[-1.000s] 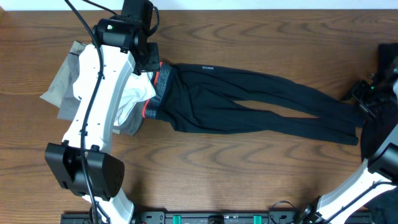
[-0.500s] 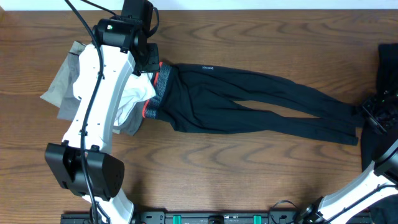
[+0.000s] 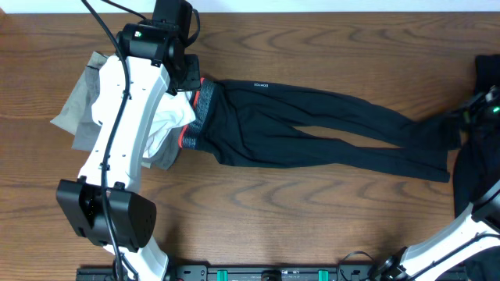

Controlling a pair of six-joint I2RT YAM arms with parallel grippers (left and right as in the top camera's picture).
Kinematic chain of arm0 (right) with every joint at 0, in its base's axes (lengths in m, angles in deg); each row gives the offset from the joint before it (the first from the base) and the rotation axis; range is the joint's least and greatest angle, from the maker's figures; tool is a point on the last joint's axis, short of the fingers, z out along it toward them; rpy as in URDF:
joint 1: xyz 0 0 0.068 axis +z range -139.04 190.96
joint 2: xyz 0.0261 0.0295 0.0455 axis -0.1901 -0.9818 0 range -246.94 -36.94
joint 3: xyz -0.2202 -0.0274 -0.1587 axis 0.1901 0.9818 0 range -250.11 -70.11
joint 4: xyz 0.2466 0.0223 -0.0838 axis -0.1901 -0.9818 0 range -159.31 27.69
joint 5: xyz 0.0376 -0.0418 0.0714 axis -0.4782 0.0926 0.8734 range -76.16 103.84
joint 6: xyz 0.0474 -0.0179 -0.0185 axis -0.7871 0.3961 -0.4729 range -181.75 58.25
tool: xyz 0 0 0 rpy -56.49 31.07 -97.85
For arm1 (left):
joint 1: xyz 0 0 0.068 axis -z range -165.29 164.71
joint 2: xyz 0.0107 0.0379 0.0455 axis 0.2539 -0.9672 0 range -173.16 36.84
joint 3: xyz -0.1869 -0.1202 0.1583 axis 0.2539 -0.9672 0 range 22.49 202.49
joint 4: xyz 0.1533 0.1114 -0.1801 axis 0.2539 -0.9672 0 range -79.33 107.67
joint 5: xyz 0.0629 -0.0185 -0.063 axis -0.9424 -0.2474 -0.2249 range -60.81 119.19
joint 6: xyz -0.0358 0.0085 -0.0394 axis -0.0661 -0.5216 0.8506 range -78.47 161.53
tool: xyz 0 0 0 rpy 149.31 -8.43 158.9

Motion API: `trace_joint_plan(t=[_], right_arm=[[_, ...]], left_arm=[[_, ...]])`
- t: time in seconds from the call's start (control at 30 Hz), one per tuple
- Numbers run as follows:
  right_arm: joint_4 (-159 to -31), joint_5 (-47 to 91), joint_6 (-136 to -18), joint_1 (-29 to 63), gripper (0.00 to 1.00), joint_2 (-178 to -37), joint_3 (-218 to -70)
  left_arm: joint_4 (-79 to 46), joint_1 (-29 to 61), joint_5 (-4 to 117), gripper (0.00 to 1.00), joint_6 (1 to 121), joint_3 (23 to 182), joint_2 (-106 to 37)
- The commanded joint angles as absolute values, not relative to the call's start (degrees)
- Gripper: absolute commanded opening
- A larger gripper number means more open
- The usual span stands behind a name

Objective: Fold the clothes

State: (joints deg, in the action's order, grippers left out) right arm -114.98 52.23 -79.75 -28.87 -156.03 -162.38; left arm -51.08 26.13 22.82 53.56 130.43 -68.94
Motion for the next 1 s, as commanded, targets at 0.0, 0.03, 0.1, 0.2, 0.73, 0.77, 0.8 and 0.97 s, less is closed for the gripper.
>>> trace_joint_plan(t=[0.0, 0.03, 0.1, 0.2, 0.73, 0.77, 0.8, 0.97], right_arm=[[-110.8, 56.95, -84.88, -30.51, 0.01, -153.82, -164.83], [-108.18, 56.3, -86.19, -30.65, 0.01, -153.85, -164.83], [-103.87, 53.96, -86.7, -30.54, 0.01, -153.95, -164.83], [-98.93, 49.13, -87.51, -29.99, 0.02, -154.06, -164.83], [-95.72, 43.14, -83.24, -26.97, 0.68, -155.4, -164.81], [-97.71, 44.39, -82.13, -27.19, 0.69, -155.4, -164.81], [-99.81, 45.11, -81.01, -27.3, 0.69, -155.4, -164.81], [-115.79, 40.69, -74.39, -27.69, 0.68, -155.4, -164.81]], left_arm=[[-51.02, 26.15, 22.77, 0.59, 53.67, 131.11, -69.16], [-50.82, 26.15, 22.77, 0.59, 53.67, 131.11, -69.16], [-50.4, 26.15, 22.77, 0.6, 53.67, 131.11, -69.13], [-49.92, 26.15, 22.77, 0.6, 53.69, 131.11, -69.13], [-48.74, 26.15, 22.8, 0.61, 53.69, 131.11, -69.16], [-48.87, 26.15, 22.8, 0.61, 53.69, 131.11, -69.16], [-49.07, 26.15, 22.8, 0.64, 53.69, 131.11, -69.13], [-52.13, 26.15, 22.82, 0.64, 53.67, 131.11, -69.16]])
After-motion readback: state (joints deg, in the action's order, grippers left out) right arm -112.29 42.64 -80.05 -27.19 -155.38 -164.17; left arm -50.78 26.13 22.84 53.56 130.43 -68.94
